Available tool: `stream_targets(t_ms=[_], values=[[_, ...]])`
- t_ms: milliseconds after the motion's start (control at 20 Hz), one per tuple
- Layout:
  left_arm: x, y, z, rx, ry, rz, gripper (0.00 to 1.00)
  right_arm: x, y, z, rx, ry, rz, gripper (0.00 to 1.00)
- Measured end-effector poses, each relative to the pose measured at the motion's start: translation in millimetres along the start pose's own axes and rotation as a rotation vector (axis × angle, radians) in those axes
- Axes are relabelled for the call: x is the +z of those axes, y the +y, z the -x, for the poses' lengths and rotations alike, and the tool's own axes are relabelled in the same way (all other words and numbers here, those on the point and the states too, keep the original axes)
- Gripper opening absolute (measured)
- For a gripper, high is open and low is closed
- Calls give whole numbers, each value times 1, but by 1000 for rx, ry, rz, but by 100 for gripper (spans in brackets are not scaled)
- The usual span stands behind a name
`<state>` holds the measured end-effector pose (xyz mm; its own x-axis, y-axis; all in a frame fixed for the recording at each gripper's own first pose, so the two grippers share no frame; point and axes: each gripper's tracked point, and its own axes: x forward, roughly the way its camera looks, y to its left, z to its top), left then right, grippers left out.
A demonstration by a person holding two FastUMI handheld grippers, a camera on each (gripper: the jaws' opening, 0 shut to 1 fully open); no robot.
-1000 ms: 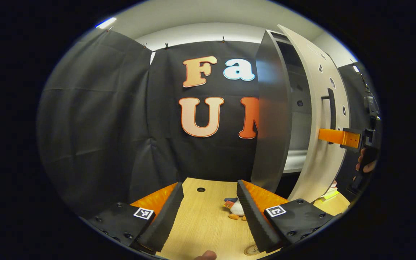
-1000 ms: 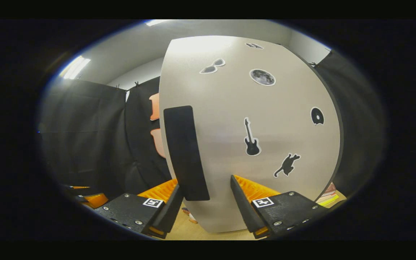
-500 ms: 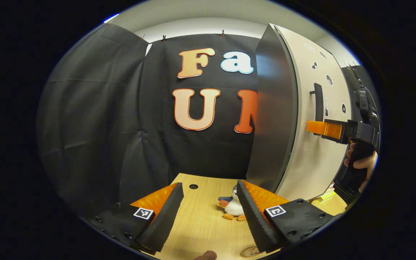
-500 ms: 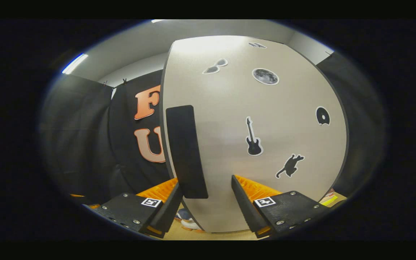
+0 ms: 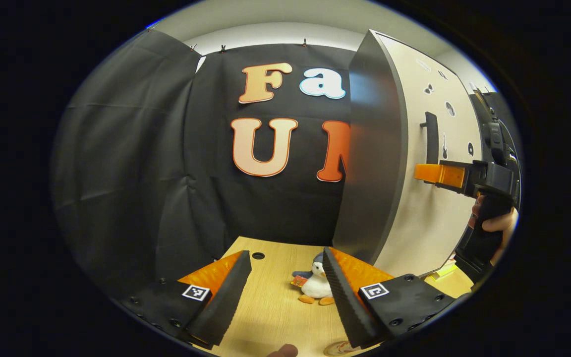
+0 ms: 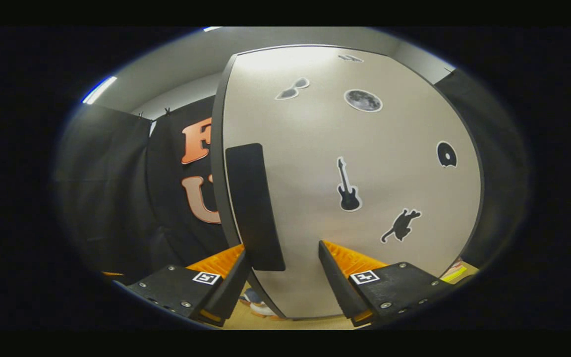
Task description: Open the cabinet door with the right hand, grasp the bottle in the cabinet with the left hand and place it on the coaster, then close the cabinet door with the right hand.
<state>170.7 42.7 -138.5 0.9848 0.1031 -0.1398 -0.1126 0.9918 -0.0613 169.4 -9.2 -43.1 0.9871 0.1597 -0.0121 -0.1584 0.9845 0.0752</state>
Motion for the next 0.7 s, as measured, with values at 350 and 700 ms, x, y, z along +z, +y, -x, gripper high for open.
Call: stream_targets(t_ms=[350,700], values=[[21,-54,38,-40,-45,-30,95,10,-34,90,16,-19,-6,82],[31,-145,119,-52,-82,-60,95,26,-130,233,-45,-33,19,81]])
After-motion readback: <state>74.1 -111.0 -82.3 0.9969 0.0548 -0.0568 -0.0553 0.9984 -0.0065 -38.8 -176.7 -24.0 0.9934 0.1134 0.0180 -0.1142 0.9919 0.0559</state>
